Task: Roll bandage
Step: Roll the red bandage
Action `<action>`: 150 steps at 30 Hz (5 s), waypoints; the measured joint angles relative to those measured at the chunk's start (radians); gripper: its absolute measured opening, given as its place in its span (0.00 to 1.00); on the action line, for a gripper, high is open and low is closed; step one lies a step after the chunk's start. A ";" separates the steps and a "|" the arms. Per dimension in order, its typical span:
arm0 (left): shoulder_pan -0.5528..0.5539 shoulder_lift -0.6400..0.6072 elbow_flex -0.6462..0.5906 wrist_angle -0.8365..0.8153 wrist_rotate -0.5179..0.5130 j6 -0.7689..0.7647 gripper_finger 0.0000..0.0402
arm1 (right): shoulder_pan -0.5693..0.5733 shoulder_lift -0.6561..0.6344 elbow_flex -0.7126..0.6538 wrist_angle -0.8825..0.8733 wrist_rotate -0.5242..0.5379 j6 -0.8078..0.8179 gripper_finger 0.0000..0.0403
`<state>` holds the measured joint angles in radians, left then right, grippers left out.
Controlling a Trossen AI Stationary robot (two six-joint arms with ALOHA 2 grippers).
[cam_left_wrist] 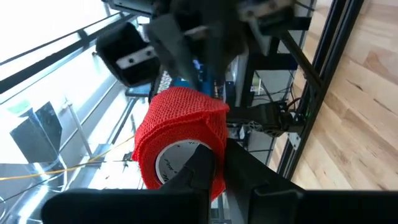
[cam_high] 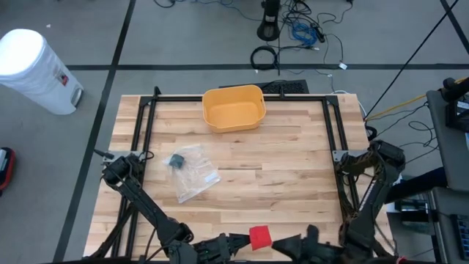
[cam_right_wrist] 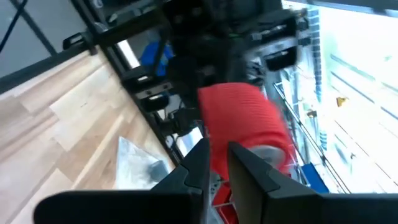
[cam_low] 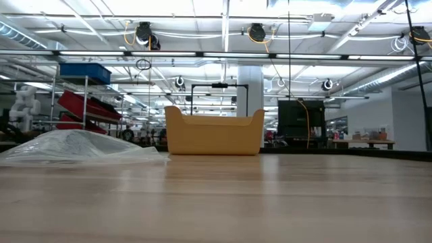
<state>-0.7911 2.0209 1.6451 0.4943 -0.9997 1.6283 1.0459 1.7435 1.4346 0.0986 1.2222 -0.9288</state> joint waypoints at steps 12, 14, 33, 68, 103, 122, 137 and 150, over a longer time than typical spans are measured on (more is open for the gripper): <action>-0.001 0.000 0.000 -0.014 0.210 -0.156 0.07 | 0.065 -0.179 0.000 -0.234 0.087 0.460 0.14; -0.001 0.000 0.000 -0.015 0.215 -0.157 0.07 | 0.047 -0.189 0.000 -0.311 0.086 0.553 0.18; 0.003 0.000 0.000 -0.014 0.241 -0.255 0.07 | 0.013 -0.091 0.000 -0.150 -0.071 0.118 0.33; 0.052 0.000 0.000 -0.010 0.326 -0.819 0.07 | 0.052 0.045 0.000 0.190 -0.067 -0.775 0.33; -0.003 -0.004 0.000 -0.049 0.315 -1.484 0.07 | 0.005 0.083 0.031 0.211 -0.153 -1.013 0.36; -0.004 -0.008 0.000 -0.092 0.334 -1.518 0.07 | 0.004 0.088 0.031 0.224 -0.133 -1.072 0.35; -0.023 -0.036 0.000 -0.144 0.296 -1.517 0.07 | 0.026 0.089 0.030 0.227 -0.115 -1.054 0.35; -0.024 -0.038 0.001 -0.149 0.301 -1.545 0.07 | -0.004 0.089 0.030 0.224 -0.130 -1.101 0.35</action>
<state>-0.8146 1.9831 1.6463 0.3452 -0.6991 0.0834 1.0417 1.8324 1.4651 0.3230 1.0921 -2.0297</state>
